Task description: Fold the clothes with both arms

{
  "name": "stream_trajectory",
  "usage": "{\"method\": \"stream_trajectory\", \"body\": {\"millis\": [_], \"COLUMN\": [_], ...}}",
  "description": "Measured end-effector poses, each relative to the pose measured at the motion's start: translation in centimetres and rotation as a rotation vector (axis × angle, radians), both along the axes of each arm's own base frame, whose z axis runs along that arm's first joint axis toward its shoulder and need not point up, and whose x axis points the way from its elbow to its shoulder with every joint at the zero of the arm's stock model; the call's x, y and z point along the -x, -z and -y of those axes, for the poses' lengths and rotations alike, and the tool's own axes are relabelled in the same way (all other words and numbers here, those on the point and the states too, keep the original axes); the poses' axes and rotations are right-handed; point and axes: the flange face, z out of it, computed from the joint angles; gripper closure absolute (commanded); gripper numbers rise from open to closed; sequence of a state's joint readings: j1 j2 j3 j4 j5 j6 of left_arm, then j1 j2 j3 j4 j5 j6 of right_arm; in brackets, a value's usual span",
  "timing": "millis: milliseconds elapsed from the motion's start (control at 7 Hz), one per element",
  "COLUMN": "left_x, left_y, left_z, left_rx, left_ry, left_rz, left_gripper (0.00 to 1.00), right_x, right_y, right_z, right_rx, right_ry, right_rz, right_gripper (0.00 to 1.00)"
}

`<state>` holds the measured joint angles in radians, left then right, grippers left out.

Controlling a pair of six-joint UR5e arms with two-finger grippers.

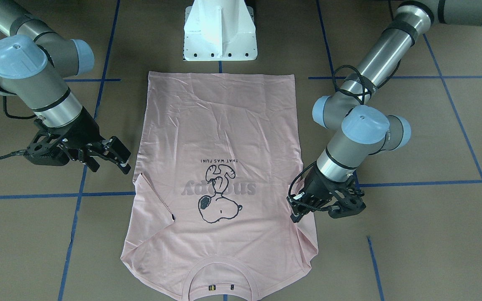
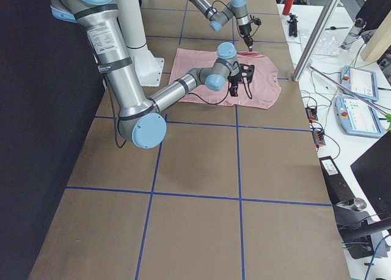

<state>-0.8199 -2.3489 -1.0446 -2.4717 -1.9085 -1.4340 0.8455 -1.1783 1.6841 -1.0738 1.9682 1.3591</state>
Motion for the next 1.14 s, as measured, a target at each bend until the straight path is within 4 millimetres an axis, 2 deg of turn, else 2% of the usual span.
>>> {"method": "stream_trajectory", "body": {"millis": [143,286,429,571,714,857,1143], "left_x": [-1.3,-2.4,-3.7,-5.0,-5.5,-5.1,-3.9], "left_y": [1.2,1.7,1.9,2.1,2.7,3.5,1.9], "left_z": [1.2,1.9,1.5,0.4,-0.8,-1.9,-4.8], "left_rx": [0.0,-0.003,-0.01,-0.026,-0.05,-0.044,0.021], "left_ry": [0.008,0.016,0.008,-0.009,-0.019,-0.014,-0.016], "left_rz": [0.006,0.012,0.01,-0.004,-0.037,-0.076,-0.109], "left_gripper": [1.0,0.71,0.31,0.17,0.17,0.17,0.17], "right_x": [0.0,0.0,0.0,0.1,0.1,0.2,0.6], "right_y": [-0.1,-0.2,-0.3,-0.3,-0.3,-0.3,0.6], "right_z": [0.0,-0.1,-0.1,-0.1,-0.1,-0.1,-0.8], "right_rx": [0.001,0.003,0.004,0.004,0.004,0.003,0.003], "right_ry": [0.001,0.001,0.001,0.001,-0.001,-0.005,-0.012], "right_rz": [-0.002,-0.003,-0.003,-0.004,-0.005,-0.005,0.01], "right_gripper": [0.0,0.0,0.0,0.0,0.0,0.0,0.0]}}
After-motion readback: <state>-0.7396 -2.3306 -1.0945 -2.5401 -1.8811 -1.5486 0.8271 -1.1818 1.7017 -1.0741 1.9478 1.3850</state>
